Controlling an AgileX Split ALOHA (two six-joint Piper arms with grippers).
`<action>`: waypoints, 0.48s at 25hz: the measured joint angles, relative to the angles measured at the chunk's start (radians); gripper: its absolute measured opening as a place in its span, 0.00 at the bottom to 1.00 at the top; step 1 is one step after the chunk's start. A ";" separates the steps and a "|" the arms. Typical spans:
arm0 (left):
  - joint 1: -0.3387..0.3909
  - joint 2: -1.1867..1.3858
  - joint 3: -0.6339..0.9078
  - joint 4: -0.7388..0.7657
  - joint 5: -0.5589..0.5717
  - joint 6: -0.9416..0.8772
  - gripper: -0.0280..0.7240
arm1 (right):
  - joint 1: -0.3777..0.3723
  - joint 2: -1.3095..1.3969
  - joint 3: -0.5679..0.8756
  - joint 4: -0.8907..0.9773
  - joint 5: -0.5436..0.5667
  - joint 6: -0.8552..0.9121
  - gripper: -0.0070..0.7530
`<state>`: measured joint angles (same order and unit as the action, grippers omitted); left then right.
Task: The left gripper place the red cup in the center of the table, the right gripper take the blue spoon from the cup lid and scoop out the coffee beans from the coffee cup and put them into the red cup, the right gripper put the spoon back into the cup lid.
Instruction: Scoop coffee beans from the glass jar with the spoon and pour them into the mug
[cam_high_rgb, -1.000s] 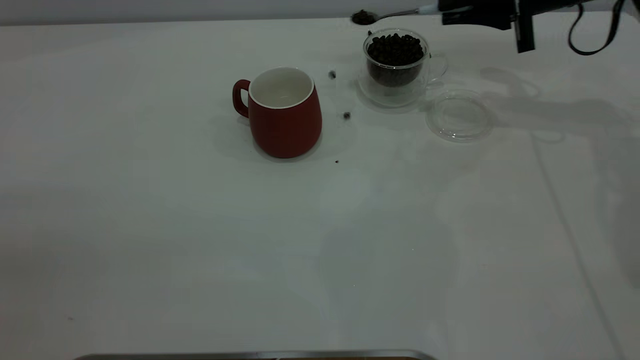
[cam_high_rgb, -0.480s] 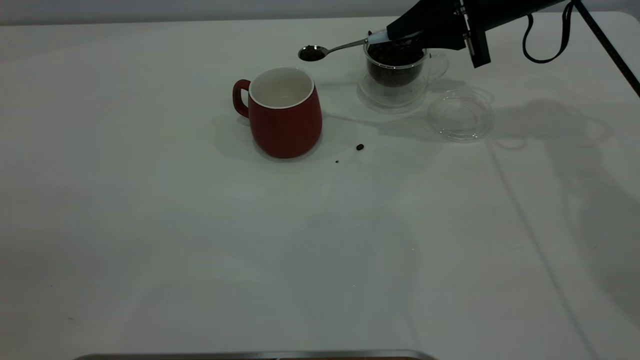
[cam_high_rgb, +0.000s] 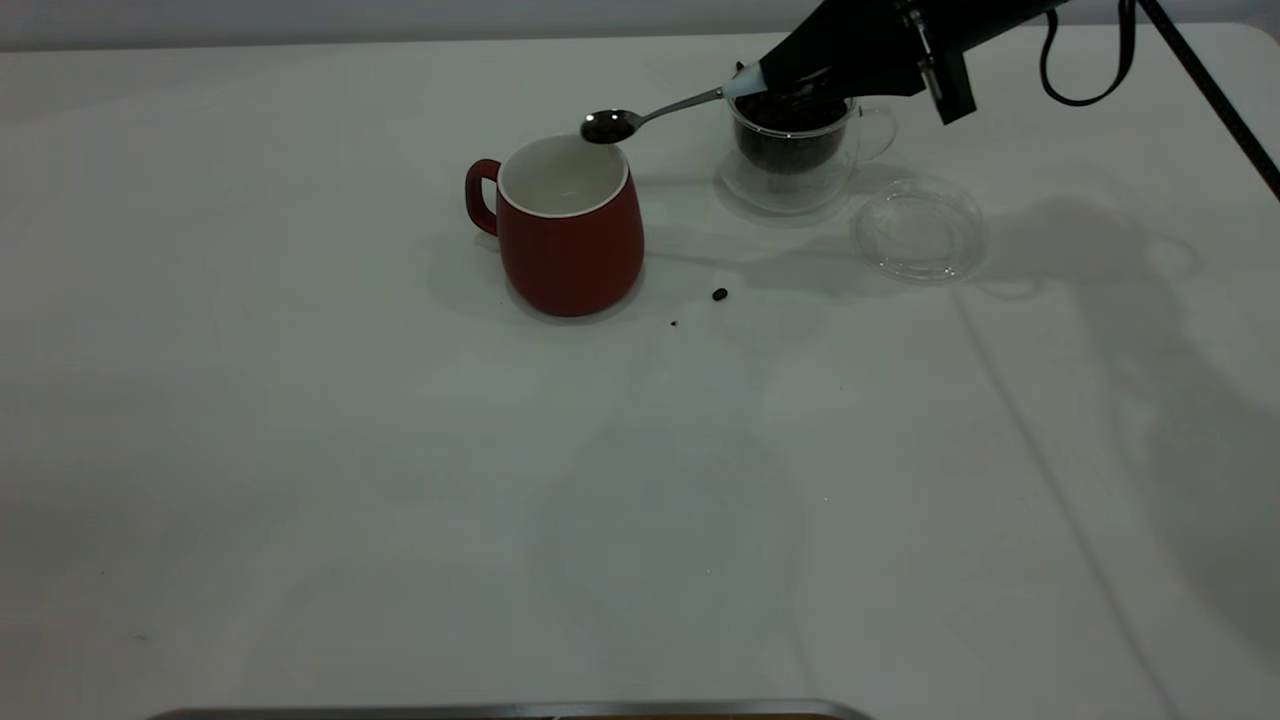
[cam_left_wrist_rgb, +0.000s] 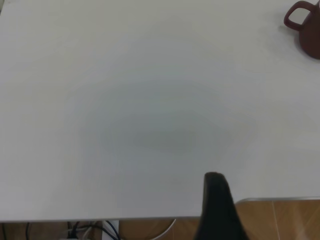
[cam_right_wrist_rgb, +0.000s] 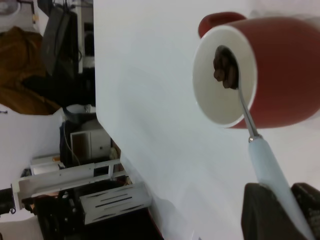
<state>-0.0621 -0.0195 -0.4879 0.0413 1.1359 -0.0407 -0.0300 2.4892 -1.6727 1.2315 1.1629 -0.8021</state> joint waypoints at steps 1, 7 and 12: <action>0.000 0.000 0.000 0.000 0.000 0.000 0.79 | 0.006 0.000 0.000 0.000 0.001 0.000 0.16; 0.000 0.000 0.000 0.000 0.000 0.000 0.79 | 0.038 0.000 0.000 -0.017 0.001 0.001 0.16; 0.000 0.000 0.000 0.000 0.000 0.002 0.79 | 0.070 0.000 0.000 -0.018 -0.009 -0.011 0.16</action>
<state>-0.0621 -0.0195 -0.4879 0.0413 1.1359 -0.0383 0.0401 2.4892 -1.6727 1.2134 1.1534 -0.8131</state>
